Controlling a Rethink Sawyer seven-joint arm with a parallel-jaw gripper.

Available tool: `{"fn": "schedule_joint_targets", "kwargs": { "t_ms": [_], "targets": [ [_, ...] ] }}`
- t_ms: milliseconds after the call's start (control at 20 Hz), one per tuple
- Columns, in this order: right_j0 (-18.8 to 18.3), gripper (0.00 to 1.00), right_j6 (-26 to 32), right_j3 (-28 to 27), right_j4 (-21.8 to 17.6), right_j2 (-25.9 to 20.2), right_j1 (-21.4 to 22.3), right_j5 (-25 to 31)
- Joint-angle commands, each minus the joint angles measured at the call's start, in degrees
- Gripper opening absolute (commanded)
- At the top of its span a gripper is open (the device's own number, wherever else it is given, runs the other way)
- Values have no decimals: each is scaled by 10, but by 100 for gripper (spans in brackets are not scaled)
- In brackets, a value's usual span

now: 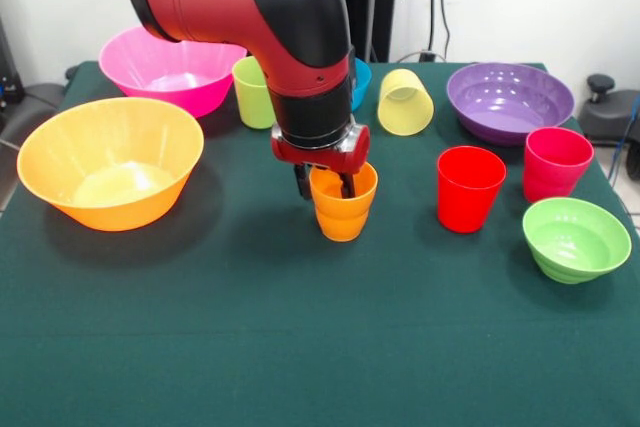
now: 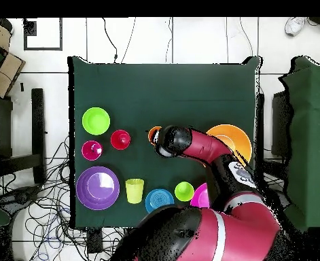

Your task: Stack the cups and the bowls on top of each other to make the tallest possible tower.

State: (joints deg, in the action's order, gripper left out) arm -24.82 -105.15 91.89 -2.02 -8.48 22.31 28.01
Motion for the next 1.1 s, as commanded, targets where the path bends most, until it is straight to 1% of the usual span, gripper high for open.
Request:
{"fn": "schedule_joint_targets", "kwargs": {
  "t_ms": [50,500,1100],
  "targets": [
    [0,100,42,-30,-32,-49,24,72],
    [6,100,32,-31,-25,-48,49,106],
    [12,100,22,-47,-17,-42,94,184]
  ]
}}
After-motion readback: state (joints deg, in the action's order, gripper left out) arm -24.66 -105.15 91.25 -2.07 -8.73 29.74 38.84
